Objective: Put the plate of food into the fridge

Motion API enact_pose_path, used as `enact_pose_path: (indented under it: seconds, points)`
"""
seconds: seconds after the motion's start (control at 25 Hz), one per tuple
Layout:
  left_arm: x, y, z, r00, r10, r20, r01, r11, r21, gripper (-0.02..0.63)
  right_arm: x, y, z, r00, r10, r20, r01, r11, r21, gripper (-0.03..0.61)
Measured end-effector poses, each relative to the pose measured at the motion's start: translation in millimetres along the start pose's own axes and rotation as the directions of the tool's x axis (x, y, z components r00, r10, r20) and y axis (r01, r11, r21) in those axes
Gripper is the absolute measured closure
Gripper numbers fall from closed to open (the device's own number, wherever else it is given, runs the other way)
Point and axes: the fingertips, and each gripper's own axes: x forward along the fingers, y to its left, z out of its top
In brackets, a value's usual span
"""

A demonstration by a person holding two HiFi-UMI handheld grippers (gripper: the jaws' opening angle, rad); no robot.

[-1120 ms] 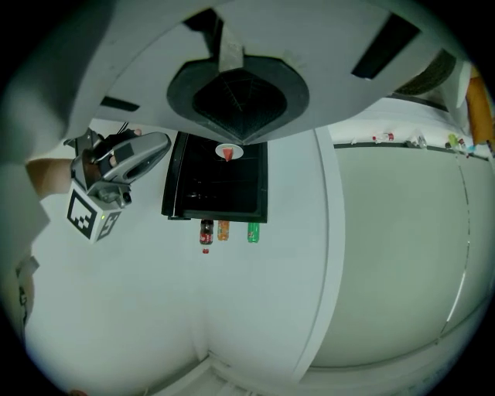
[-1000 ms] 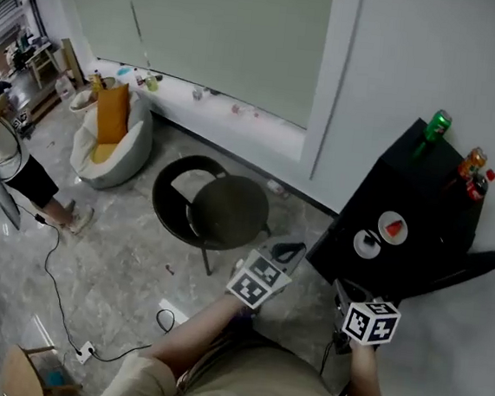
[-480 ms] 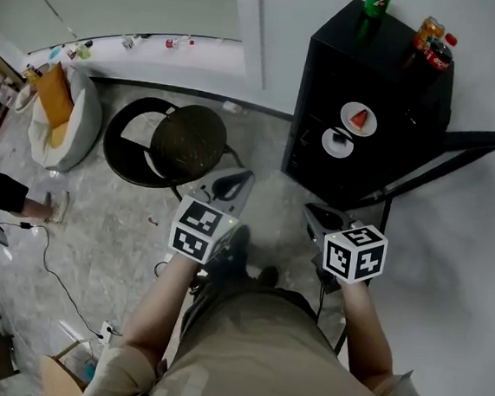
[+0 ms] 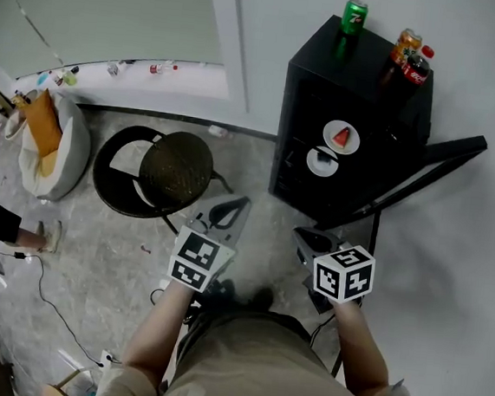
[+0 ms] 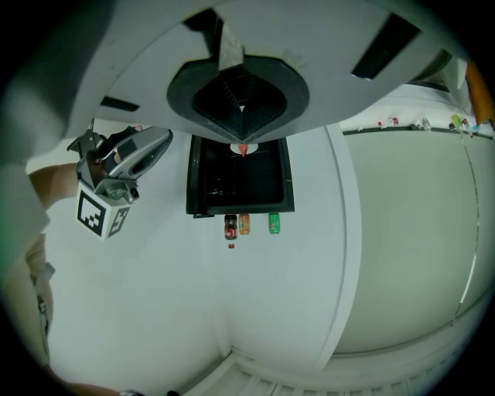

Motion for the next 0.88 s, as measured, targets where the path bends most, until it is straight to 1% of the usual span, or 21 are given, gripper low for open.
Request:
enact_pose_path:
  seconds: [0.16, 0.28, 0.48, 0.56, 0.68, 0.88]
  points:
    - [-3.5, -1.2, -4.4, 0.999, -0.041, 0.008, 0.041, 0.999, -0.009, 0.604, 3.9, -2.5, 3.0, 1.0, -0.024, -0.008, 0.024, 1.0, -0.004, 0.554]
    - [-9.7, 9.1, -14.3, 0.999, -0.044, -0.006, 0.044, 0.999, -0.005, 0.604, 11.1, -2.6, 4.3, 0.999, -0.042, -0.015, 0.042, 0.999, 0.004, 0.554]
    - [-21.0, 29.0, -24.1, 0.998, -0.061, -0.004, 0.06, 0.997, -0.037, 0.604, 21.4, 5.7, 5.6, 0.997, -0.071, -0.033, 0.072, 0.997, 0.011, 0.554]
    - [-26.1, 34.7, -27.5, 0.998, -0.066, -0.004, 0.066, 0.997, -0.039, 0.604, 27.7, 13.2, 6.5, 0.996, -0.077, -0.039, 0.078, 0.997, 0.014, 0.554]
    - [-32.9, 42.7, -33.6, 0.998, -0.061, -0.008, 0.061, 0.998, -0.036, 0.604, 38.1, 26.7, 5.9, 0.996, -0.076, -0.054, 0.077, 0.997, 0.013, 0.554]
    - [-48.7, 68.0, -36.9, 0.999, -0.029, 0.012, 0.03, 0.998, -0.063, 0.604, 54.2, 48.2, 13.2, 0.996, -0.063, -0.061, 0.063, 0.998, -0.01, 0.554]
